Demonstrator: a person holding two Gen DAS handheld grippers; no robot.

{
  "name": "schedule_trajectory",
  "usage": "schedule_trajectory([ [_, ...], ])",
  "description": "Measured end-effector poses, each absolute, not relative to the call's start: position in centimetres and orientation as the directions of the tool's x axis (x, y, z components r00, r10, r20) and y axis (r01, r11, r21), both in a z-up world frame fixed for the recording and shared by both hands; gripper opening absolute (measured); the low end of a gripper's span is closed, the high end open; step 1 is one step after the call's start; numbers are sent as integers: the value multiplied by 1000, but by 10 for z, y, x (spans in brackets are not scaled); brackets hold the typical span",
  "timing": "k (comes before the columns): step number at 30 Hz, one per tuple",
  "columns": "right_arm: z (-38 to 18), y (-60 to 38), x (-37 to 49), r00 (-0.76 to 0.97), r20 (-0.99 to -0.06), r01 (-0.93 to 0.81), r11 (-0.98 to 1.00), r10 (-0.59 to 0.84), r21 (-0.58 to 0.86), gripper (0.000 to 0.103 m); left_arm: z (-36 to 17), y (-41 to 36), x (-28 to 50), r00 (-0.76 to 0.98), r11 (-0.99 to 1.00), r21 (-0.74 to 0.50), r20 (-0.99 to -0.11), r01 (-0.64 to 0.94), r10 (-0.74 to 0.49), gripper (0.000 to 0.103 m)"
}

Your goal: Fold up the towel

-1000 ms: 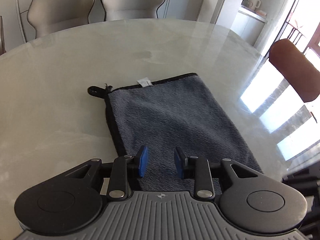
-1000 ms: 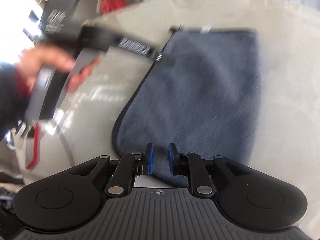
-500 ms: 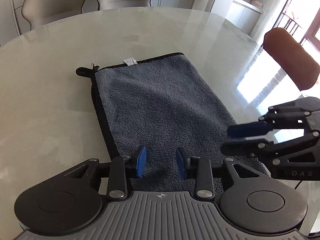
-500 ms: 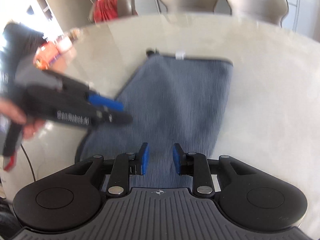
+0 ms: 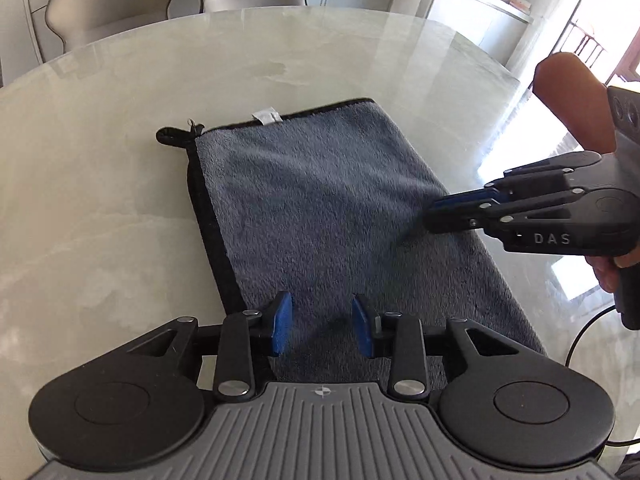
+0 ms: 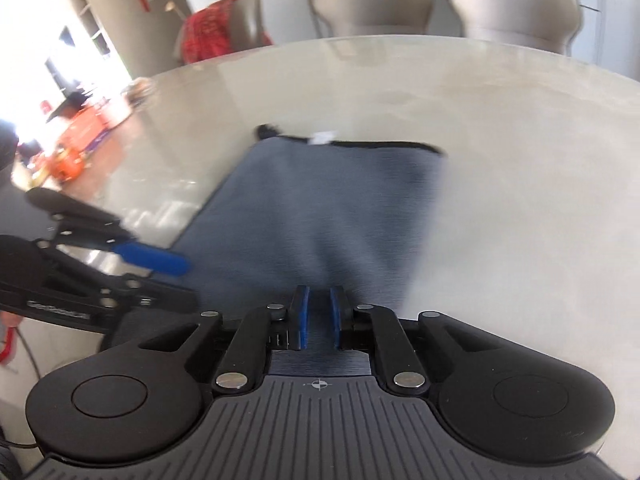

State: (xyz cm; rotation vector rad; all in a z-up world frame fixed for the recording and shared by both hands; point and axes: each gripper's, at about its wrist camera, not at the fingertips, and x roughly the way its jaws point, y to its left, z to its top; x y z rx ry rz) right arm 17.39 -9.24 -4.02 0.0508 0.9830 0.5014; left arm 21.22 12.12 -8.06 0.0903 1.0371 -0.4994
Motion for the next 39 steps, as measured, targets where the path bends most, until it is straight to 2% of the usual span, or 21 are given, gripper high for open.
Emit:
schedule_trajectory([
  [3,-31,-89,185,497,-749,-420,877,438,234,28,-75,116,230,452,879,-133,-817,457,-358,35],
  [10,-52,-74,222,469,-771,-465,862,431,200,28,-91,117,266,440,897,-145,-831,418,-339,35],
  [14,-53,-89,227,517,-775,-413,899,364,147,24,-92,125,264,442,897,-137,-832,420,-334,35],
  [16,-53,-97,232,531,-783,-374,919,324,126,28,-91,128,265,451,903,-141,-828,406,-332,36],
  [17,-54,-98,233,533,-791,-363,925,302,109,28,-89,129,267,464,906,-143,-820,398,-334,38],
  [18,-53,-99,235,536,-788,-361,926,301,109,28,-88,128,269,482,908,-143,-809,394,-336,44],
  [20,-50,-96,237,548,-756,-382,911,357,153,28,-88,124,273,508,912,-138,-793,386,-335,51],
  [24,-49,-78,241,544,-735,-443,882,406,159,28,-93,117,280,518,924,-124,-797,362,-310,52],
  [29,-56,-76,244,539,-771,-424,900,339,100,28,-96,109,277,518,924,-63,-813,378,-267,52],
  [32,-51,-83,242,556,-780,-372,925,287,76,28,-90,109,273,513,927,-76,-815,368,-271,53],
  [34,-41,-87,229,563,-763,-392,915,319,94,28,-80,110,260,519,913,-107,-794,394,-317,55],
  [36,-31,-91,212,558,-752,-415,903,350,112,29,-70,112,239,555,905,-76,-768,418,-320,62],
  [39,-23,-91,180,539,-770,-420,901,343,108,30,-65,119,208,570,909,-42,-766,415,-296,64],
])
